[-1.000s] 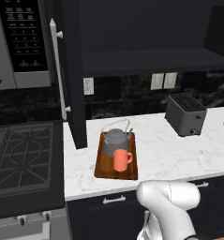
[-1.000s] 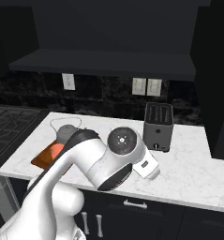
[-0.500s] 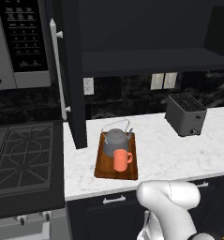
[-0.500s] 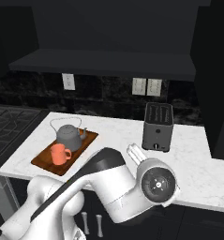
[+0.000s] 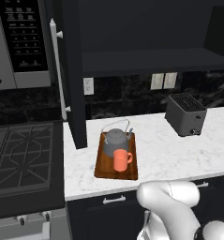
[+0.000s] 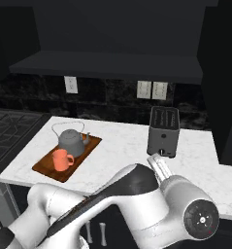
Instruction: Pick the kettle from the counter and place it on the tray. Then pick the mug from the cabinet and place it on the tray. Then close the cabinet doors.
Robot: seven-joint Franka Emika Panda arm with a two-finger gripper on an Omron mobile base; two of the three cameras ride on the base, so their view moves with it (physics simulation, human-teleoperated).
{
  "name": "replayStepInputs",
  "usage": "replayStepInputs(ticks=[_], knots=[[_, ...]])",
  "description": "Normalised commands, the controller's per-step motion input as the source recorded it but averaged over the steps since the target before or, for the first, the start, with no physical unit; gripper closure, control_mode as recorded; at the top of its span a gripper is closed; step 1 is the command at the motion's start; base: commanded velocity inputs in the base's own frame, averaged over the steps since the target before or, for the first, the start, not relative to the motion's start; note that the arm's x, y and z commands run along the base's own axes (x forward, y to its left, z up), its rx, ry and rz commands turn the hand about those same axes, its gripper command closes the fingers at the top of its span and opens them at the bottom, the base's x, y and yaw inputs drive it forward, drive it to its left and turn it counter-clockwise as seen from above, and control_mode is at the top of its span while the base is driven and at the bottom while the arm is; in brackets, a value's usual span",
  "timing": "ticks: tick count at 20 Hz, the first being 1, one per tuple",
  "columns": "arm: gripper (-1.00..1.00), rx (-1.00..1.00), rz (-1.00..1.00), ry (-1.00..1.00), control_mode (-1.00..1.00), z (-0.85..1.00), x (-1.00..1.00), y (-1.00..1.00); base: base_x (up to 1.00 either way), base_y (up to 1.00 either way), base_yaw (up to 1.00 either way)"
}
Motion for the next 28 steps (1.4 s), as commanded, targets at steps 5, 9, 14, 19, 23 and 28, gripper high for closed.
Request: replayStepInputs(ticks=[5, 9, 14, 19, 23, 28], knots=[[-1.00, 0.26, 0.04, -0.20, -1.00, 0.21, -0.23, -0.37, 0.00, 0.00, 0.00], [-1.00, 0.27, 0.01, -0.18, -1.00, 0.29, -0.08, -0.41, 0.00, 0.00, 0.00], [-1.00, 0.17, 0.00, -0.23, -1.00, 0.13, -0.01, -0.45, 0.00, 0.00, 0.00], [-1.00, 0.31, 0.01, -0.20, -1.00, 0.16, -0.07, -0.56, 0.00, 0.00, 0.00], [-1.00, 0.22, 0.00, -0.23, -1.00, 0.16, -0.03, -0.48, 0.00, 0.00, 0.00], [-1.00, 0.19, 0.00, -0.18, -1.00, 0.11, 0.00, -0.28, 0.00, 0.00, 0.00]])
